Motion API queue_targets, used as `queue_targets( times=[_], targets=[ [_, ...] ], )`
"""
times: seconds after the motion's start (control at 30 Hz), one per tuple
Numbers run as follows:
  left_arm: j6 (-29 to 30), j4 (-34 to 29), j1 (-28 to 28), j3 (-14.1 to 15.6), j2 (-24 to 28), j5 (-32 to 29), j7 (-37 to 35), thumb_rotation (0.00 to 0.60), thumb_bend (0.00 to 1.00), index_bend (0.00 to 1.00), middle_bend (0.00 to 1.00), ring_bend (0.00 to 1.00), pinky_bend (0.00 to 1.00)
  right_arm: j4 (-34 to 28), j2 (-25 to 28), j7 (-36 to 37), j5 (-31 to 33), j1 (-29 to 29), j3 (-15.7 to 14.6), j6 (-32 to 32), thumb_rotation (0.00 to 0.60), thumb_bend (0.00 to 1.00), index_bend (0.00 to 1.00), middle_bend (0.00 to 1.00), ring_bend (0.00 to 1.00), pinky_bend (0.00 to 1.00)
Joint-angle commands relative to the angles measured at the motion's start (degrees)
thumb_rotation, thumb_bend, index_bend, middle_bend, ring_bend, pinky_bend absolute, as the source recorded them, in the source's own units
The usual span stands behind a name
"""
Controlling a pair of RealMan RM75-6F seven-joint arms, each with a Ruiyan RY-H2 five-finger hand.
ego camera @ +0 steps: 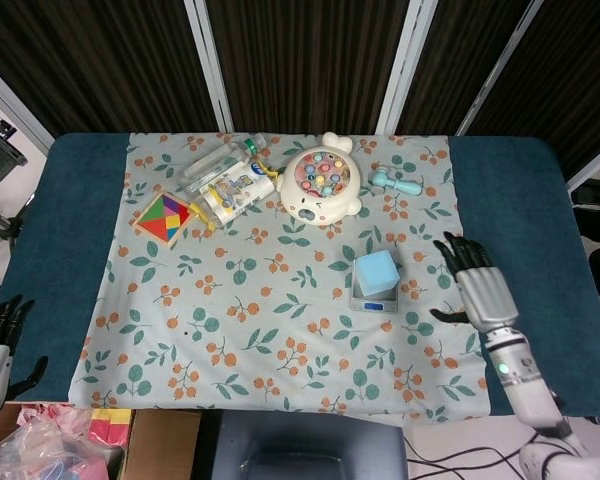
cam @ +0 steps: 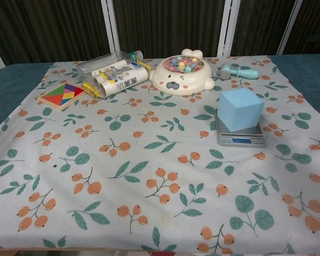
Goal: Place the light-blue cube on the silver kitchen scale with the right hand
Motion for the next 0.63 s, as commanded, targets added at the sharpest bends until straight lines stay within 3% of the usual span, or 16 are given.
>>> queue_targets(
  times=[0.03,0.27,0.63],
  targets=[
    [0.2,-0.1,0.2,0.0,0.0,0.0,0.2,0.600,0.34,0.05,0.00,0.00,0.35,-2.5,2.7,-0.6,-1.7,-7.2,-2.9,8.5,0.600,0.12,0.00,0.00,0.00,0.12],
    [-0.2,-0.5,0.0,-0.3,-0.3,-1.0,1.4,0.600,0.34,0.05,0.00,0.00,0.35,6.2,-2.3,4.5,-1.8,-11.6,-2.2,13.7,0.600,0.12,0.00,0.00,0.00,0.11],
    [-0.9,-0.4,-0.5,-0.4,-0.4,-0.9,1.7,0.600,0.34,0.06,0.00,0.00,0.35,6.2,-2.7,2.7,-4.3,-12.8,-2.2,13.9,0.600,0.12,0.00,0.00,0.00,0.11]
  ],
)
